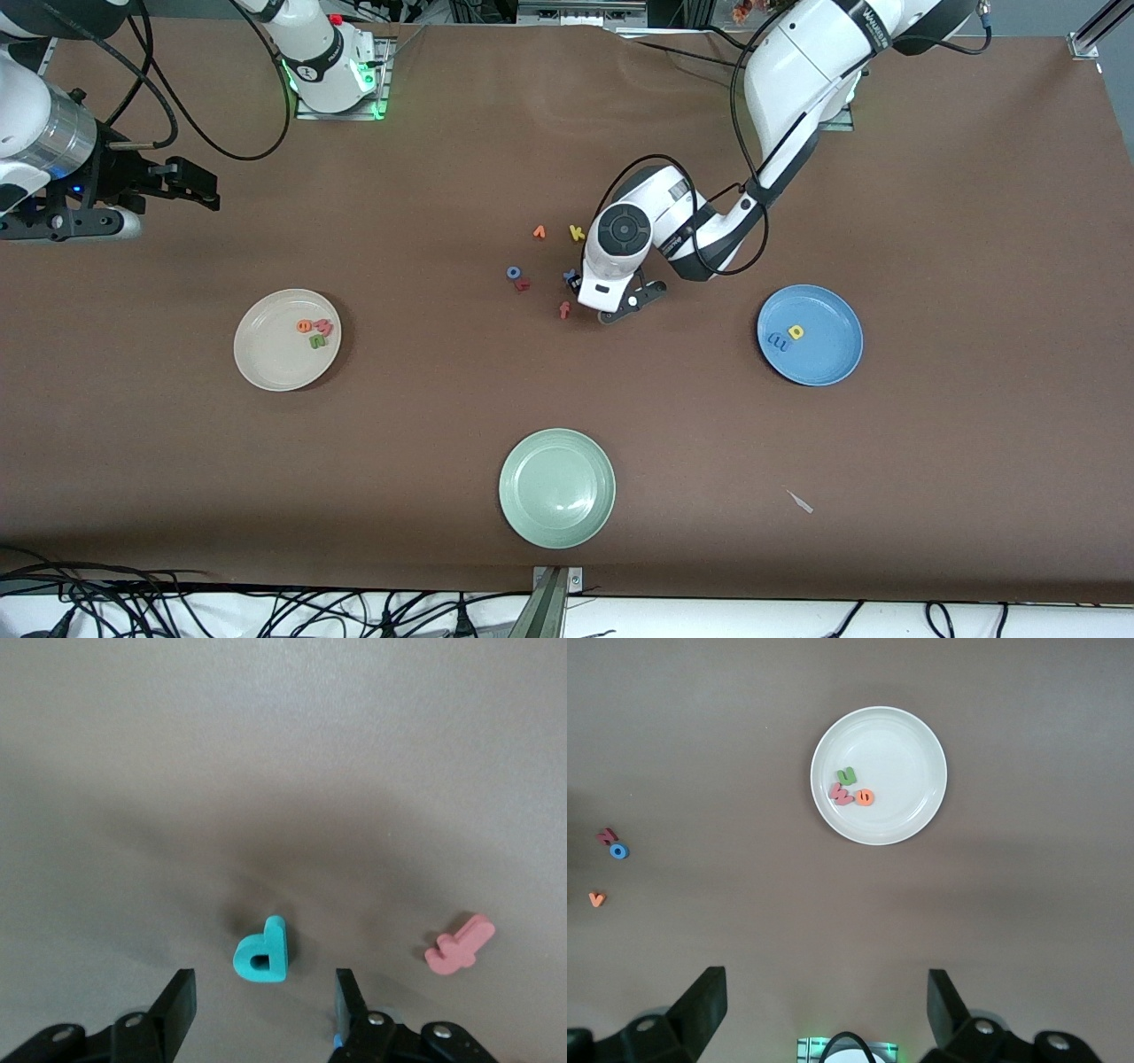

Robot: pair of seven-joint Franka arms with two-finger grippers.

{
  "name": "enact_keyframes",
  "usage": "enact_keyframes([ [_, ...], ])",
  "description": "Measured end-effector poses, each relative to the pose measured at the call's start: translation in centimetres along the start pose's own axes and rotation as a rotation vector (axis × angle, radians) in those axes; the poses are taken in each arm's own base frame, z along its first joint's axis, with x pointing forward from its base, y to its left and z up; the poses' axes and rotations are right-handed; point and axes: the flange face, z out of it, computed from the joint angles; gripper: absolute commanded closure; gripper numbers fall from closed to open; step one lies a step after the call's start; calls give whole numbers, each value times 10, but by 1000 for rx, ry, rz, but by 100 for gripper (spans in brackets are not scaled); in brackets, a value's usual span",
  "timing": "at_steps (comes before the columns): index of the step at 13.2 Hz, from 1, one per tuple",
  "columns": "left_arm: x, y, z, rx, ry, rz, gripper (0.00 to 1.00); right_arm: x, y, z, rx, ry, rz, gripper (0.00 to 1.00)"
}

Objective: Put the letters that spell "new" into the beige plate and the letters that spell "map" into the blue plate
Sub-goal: 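Grasp the teal P with the left gripper and lift it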

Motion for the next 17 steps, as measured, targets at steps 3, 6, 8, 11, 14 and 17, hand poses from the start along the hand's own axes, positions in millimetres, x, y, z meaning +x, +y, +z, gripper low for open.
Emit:
enact_keyframes([
  [3,5,-2,3,4,2,-8,40,1,0,0,0,6,0,0],
  [6,6,-3,9,11,-4,-9,49,4,0,-2,1,34,0,0],
  [8,6,-3,13,15,-8,-10,53,6,0,-3,1,46,1,0],
  [11,6,-2,12,9,-6,-10,100,6,0,-3,1,50,1,0],
  [14,7,-2,10,4,-4,-11,100,6,0,-3,1,50,1,0],
  [17,8,-7,6,63,-14,-13,100,6,0,-3,1,50,1,0],
])
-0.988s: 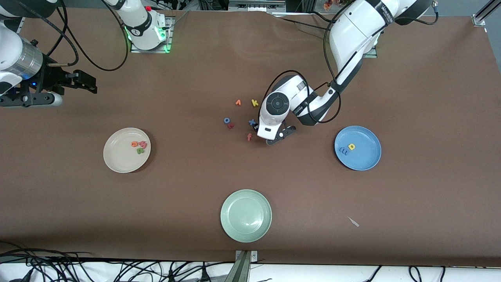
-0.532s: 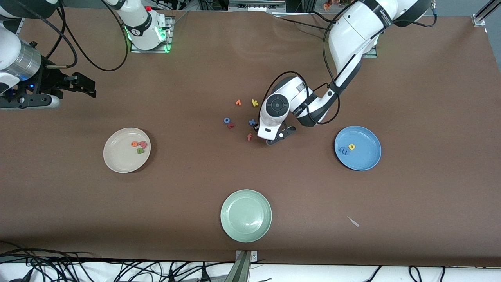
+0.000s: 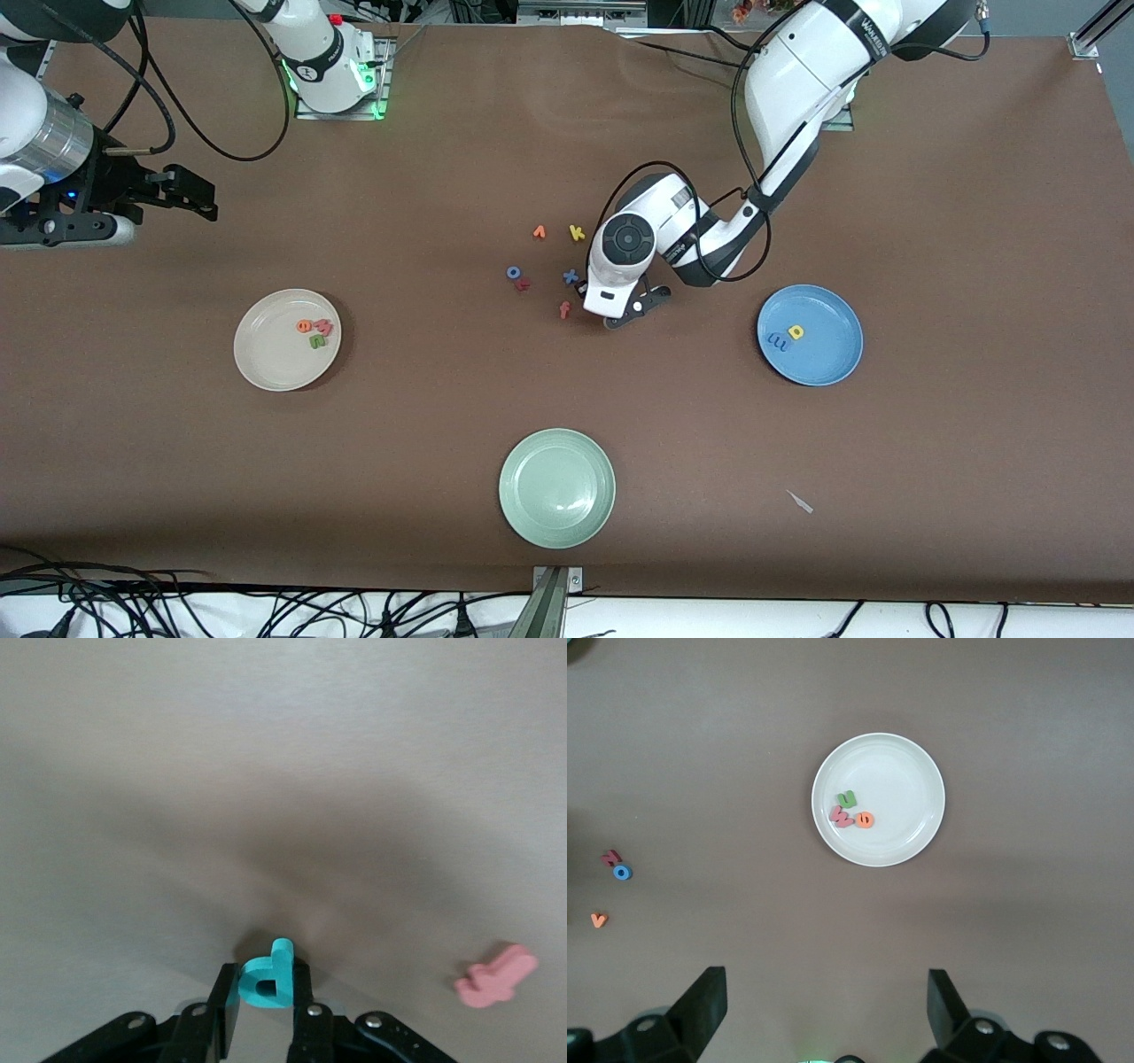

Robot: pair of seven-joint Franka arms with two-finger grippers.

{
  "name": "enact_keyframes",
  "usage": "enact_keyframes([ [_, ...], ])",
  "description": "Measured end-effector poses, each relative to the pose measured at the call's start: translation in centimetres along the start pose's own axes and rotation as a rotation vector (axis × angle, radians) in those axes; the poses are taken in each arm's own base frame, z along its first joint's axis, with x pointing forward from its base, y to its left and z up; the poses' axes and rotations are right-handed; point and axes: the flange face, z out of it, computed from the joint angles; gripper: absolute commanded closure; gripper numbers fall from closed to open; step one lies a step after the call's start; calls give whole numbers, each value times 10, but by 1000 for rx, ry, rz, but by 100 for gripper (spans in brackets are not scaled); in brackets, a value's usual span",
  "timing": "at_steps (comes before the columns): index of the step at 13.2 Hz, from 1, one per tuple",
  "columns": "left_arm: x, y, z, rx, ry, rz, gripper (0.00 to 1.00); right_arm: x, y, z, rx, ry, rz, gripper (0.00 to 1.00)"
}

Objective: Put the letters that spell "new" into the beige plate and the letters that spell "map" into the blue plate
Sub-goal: 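Grasp the teal P with the left gripper and lift it, then carry the teal P to the blue plate and open the left gripper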

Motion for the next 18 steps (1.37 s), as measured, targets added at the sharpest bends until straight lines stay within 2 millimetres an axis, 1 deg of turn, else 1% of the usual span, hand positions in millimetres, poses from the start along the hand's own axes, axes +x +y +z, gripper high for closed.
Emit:
enact_keyframes([
  [1,-1,-4,-8,45,-3,1,100,0,0,0,0,0,0,0],
  [4,-9,-22,-41,179,-4,43,100,0,0,0,0,0,0,0],
  [5,-9,-31,-50,223,-13,93,100,0,0,0,0,0,0,0],
  [6,-2,-40,-57,252,-29,156,100,0,0,0,0,0,0,0],
  [8,24,-58,-72,274,-65,262,100,0,0,0,0,0,0,0],
  [13,103,-110,-111,230,-117,430,100,0,0,0,0,0,1,0],
  [15,130,-133,-117,213,-139,487,100,0,0,0,0,0,1,0],
  [18,167,-166,-117,235,-131,557,100,0,0,0,0,0,1,0],
])
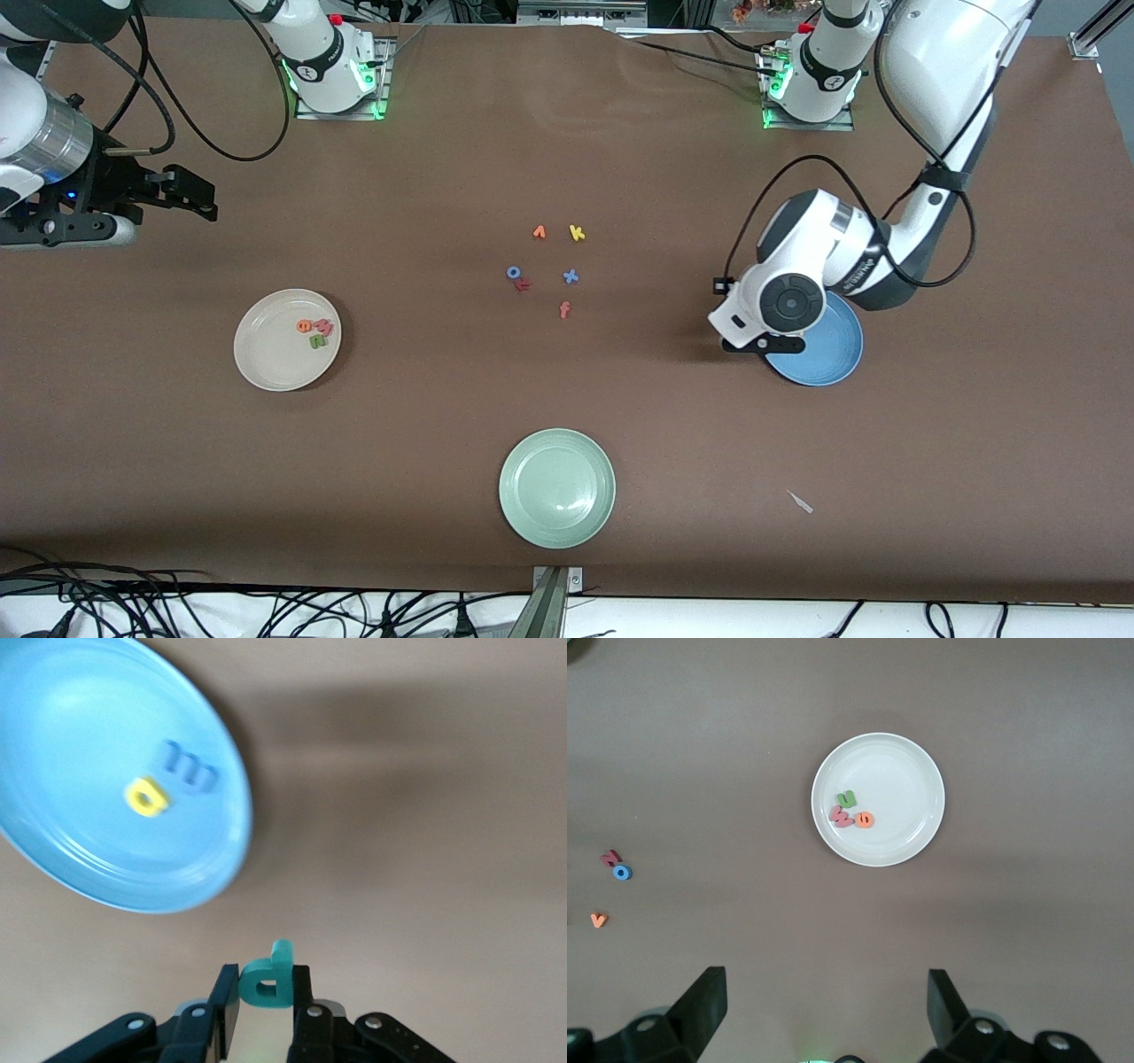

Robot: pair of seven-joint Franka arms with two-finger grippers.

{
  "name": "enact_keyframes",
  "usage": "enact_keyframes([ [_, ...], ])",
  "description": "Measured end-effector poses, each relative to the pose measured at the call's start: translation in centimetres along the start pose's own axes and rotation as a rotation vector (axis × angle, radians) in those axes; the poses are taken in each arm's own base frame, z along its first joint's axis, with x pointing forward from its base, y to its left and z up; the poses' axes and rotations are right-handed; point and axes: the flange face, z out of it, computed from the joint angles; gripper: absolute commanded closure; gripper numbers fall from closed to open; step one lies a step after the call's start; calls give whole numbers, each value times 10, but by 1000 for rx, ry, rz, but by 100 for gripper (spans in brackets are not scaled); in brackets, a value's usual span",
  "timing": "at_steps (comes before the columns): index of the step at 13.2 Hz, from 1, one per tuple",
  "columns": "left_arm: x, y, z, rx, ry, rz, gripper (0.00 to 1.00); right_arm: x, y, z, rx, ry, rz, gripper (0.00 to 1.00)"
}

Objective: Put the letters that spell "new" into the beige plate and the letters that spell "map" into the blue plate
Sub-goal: 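Carry the teal P to the blue plate and open the left gripper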

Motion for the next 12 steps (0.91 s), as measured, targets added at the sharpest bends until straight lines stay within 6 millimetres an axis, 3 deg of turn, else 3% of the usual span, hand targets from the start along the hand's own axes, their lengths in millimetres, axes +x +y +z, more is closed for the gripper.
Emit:
enact_keyframes([
  [3,15,-37,11,21,51,36,100,0,0,0,0,0,0,0],
  [9,39,-88,81,22,243,122,100,0,0,0,0,0,0,0],
  [11,41,-99,93,35,254,174,100,0,0,0,0,0,0,0],
  [12,41,-101,92,41,256,204,69,0,0,0,0,0,0,0],
])
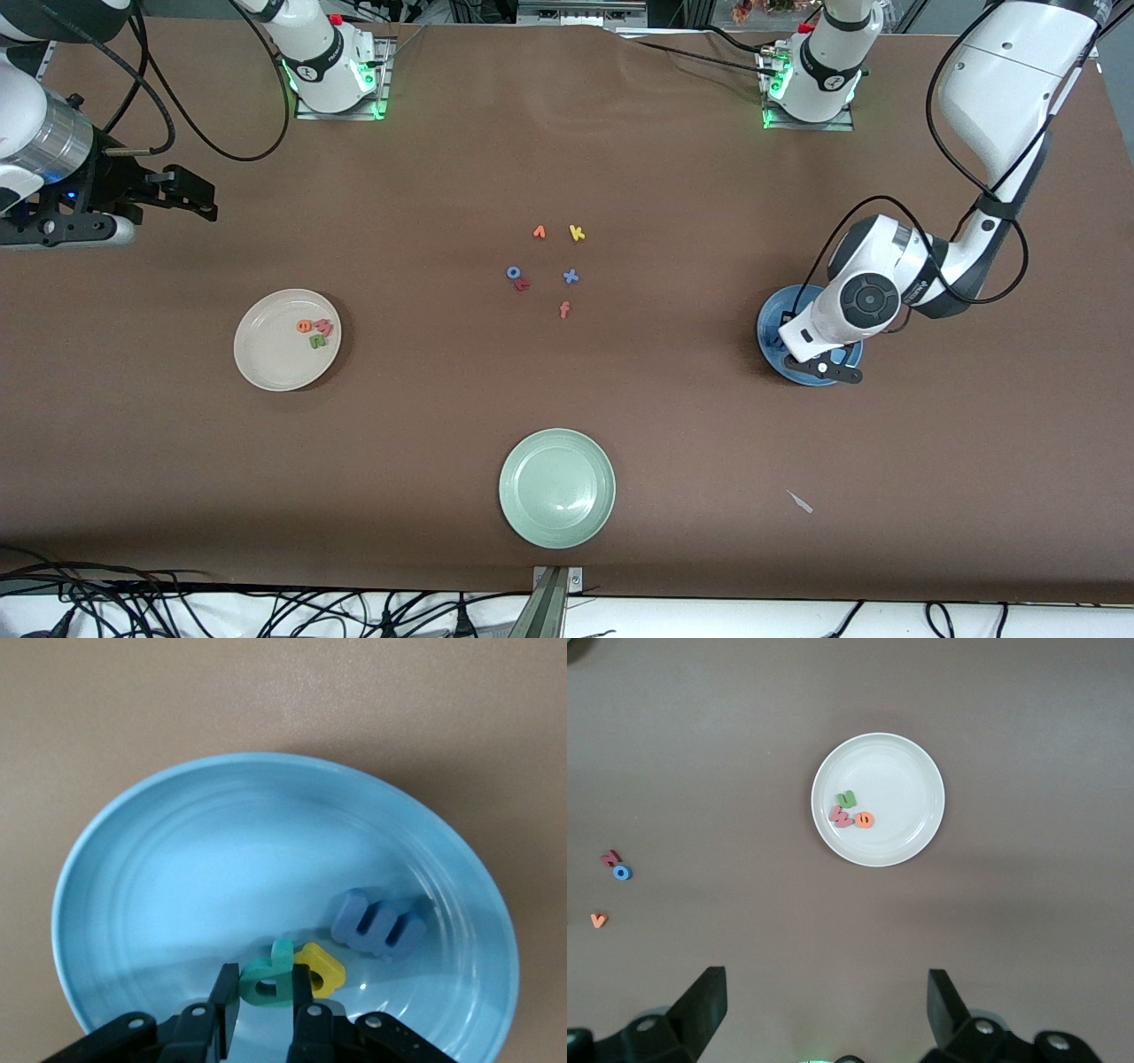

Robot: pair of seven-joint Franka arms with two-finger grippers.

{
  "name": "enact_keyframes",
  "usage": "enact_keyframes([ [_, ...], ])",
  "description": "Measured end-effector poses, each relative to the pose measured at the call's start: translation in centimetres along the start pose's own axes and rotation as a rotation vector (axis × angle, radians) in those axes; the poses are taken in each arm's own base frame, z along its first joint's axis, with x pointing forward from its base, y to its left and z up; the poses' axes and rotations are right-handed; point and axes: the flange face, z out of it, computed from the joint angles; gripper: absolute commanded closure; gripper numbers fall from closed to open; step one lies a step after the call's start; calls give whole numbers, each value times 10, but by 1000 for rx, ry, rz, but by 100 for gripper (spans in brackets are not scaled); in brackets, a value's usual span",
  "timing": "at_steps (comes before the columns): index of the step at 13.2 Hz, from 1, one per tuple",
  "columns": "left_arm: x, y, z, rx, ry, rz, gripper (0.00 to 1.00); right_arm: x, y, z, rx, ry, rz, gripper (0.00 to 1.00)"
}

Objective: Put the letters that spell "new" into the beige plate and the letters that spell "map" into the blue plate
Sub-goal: 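Carry the teal P to the blue plate and open the left gripper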

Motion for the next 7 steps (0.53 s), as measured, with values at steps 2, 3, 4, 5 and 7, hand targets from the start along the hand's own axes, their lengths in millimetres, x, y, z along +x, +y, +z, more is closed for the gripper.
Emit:
enact_keyframes([
  [2,0,1,-1,9,3,37,0,0,0,0,0,1,0,0],
  [3,0,1,-1,9,4,44,0,0,0,0,0,2,0,0],
  [4,1,1,-2,10,6,46,0,0,0,0,0,3,0,0],
  [5,1,0,-6,13,11,46,0,0,0,0,0,4,0,0],
  [7,-1,2,-25,33,1,54,0,0,0,0,0,4,0,0],
])
